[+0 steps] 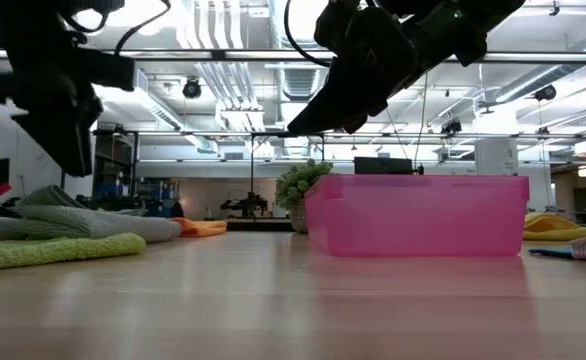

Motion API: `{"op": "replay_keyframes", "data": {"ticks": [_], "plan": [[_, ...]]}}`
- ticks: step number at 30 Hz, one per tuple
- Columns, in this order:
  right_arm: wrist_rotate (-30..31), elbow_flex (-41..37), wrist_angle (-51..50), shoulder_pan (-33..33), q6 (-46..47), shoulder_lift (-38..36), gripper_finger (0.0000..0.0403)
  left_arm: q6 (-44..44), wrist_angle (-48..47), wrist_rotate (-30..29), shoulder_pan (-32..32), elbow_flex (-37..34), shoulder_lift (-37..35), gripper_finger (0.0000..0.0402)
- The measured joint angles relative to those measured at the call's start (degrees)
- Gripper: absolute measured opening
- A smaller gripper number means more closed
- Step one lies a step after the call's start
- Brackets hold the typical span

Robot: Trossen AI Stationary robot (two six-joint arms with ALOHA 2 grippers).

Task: Fold microfiber towels
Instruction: Fold the gray towel, then put the gray towel into the red bin

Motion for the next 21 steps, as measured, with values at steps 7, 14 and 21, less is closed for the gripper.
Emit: {"op": "replay_keyframes", "data": {"ticks": [7,14,21], "plan": [[0.0,0.0,0.1,0.0,0.1,0.0,0.0009,-2.2,-3.6,-1.2,0.3,0.2,9.1,0.0182],[0.0,0.0,0.1,0.0,0.1,0.0,0.0009,-18.1,-28.6,-1.5,0.2,2.8,12.8,0.0182],[0.0,0.0,0.2,0.0,0.5,0.0,0.0009,-17.6,-26.1,-0.7,0.2,2.8,8.6,0.0182]]}}
